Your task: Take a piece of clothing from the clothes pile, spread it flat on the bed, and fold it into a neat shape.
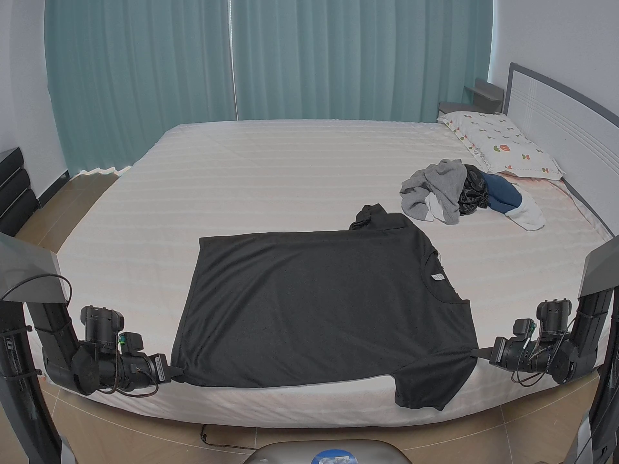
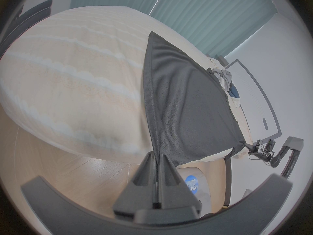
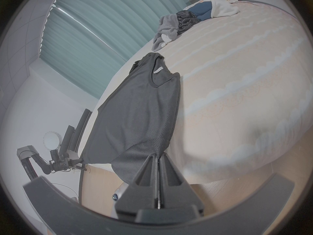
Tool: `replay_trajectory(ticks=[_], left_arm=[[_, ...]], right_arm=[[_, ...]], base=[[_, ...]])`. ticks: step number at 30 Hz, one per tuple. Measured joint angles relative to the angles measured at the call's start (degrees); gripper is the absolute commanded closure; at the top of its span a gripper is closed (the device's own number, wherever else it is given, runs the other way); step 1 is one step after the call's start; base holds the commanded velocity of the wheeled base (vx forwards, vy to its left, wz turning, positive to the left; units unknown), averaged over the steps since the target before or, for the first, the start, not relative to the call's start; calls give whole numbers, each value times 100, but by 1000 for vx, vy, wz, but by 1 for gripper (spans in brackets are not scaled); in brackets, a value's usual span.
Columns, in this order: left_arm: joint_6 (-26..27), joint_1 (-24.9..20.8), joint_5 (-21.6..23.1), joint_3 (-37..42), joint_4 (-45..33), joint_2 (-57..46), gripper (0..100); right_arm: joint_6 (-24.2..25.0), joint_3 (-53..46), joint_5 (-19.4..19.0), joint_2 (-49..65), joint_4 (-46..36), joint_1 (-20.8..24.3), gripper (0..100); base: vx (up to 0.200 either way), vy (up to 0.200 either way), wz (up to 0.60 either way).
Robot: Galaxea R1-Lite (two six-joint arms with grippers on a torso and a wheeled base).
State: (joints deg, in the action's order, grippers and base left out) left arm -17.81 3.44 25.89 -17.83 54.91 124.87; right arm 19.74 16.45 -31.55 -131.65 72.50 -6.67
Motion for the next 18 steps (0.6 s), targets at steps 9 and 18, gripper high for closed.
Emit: replay_trajectory(ticks=[9, 18], left_arm=[[-13, 94, -88, 183, -11, -216, 100], [41, 216, -110, 375, -13, -390, 100]], right_arm=[[-135, -121, 11, 66, -5, -5, 100], [-560, -410, 0, 83, -2, -99, 100]], base=[[0, 0, 0], [0, 0, 0]])
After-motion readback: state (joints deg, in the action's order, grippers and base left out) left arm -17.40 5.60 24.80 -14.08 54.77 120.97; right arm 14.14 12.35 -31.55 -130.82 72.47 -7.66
